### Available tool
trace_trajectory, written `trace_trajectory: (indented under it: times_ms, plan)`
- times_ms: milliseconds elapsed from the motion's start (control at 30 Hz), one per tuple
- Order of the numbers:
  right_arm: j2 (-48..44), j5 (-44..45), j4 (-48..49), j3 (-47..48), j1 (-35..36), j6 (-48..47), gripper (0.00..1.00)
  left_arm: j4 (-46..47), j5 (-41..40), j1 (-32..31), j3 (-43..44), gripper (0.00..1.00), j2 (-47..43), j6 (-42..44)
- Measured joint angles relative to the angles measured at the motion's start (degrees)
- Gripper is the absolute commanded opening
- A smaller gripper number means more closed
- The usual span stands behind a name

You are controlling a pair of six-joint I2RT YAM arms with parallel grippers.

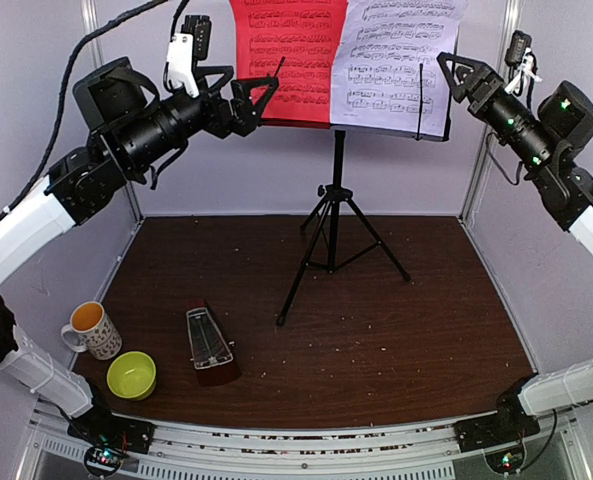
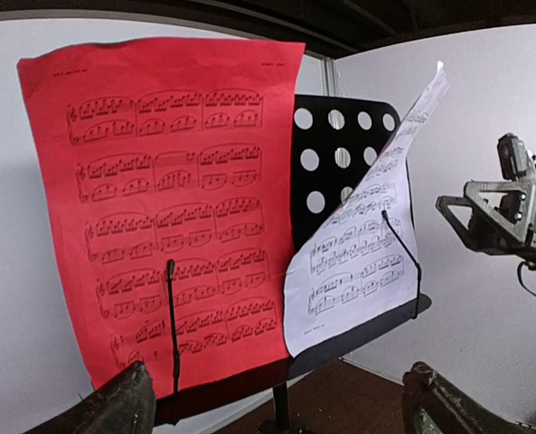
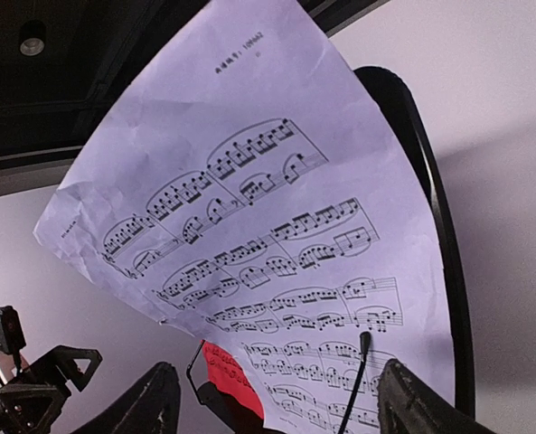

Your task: Set up the instrument practice props

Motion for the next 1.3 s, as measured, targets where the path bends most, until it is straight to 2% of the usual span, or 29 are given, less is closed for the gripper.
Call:
trace_trajectory:
  times_ms: [400,533,633,1000,1300]
  plan:
    - [17.94,1.92,-7.54,25.31,8.68,-2.75,0.73,-2.91,-3.91,0.00,-15.91,0.98,-9.81,-5.07]
    - [26.97,3.56,-10.19,35.93,9.42,-2.89,0.76,-3.21,-4.72,0.00,-18.71,0.98,-11.47,-6.10]
    - [31.17,5.22,-11.58,40.26,9.44,-2.93,0.77,-3.26,-5.60,0.00,-21.09,0.98,-13.31,-6.75]
    - [32.79,8.28,-11.58,44.24,9.57,-3.80,0.81,-4.87,-9.25,0.00,-27.28,0.98,-18.69,-7.52]
    - [27.87,5.77,-11.69,38.05,10.69,-4.90,0.90,-17.35,-13.03,0.07,-28.04,0.98,-20.92,-12.48]
